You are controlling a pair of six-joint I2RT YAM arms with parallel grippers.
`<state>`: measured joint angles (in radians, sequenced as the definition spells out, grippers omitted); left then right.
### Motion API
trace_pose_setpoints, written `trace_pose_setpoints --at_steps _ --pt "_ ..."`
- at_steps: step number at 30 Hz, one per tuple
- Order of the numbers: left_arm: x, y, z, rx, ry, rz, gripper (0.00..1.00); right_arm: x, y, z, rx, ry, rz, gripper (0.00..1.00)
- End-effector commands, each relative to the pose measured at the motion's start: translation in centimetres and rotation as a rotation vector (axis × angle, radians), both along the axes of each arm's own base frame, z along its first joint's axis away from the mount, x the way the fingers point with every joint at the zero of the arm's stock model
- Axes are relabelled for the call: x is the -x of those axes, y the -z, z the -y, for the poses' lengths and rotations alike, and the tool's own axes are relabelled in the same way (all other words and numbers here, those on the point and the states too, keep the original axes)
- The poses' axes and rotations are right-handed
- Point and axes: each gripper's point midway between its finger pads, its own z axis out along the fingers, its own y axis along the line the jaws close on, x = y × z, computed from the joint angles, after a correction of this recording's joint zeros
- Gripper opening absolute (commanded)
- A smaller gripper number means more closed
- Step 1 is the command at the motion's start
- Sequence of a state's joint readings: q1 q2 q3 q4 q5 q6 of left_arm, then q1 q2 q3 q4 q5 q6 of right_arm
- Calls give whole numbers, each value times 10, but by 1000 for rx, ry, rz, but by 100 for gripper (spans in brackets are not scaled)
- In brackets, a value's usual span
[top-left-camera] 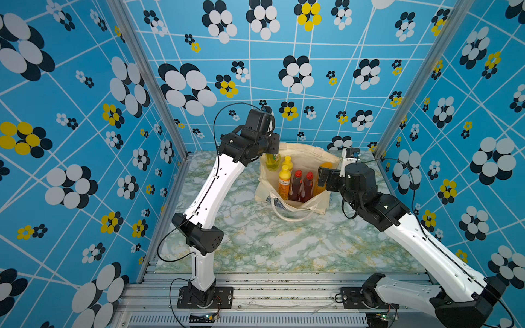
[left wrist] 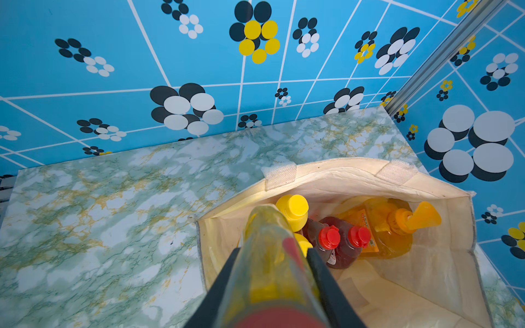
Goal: Pack dish soap into the shopping bag
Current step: Place the bottle of dish soap in the shopping bag.
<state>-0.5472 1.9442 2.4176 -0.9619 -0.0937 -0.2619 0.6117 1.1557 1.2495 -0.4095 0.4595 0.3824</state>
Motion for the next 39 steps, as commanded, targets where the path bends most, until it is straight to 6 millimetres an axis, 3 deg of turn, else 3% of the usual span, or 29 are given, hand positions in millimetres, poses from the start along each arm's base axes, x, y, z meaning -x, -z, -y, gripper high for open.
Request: trace_pose_setpoints --at_steps 1,19,32,39 --pt "-7 -40 5 70 -14 122 0 2 4 9 8 31 -4 99" --pt "-41 33 14 -31 -78 31 0 0 13 7 5 28 -20 99" --pt "-46 85 26 -66 -69 -37 0 0 13 8 5 29 -21 99" --pt "-47 99 22 -81 -87 -22 0 -1 13 7 4 27 -22 99"
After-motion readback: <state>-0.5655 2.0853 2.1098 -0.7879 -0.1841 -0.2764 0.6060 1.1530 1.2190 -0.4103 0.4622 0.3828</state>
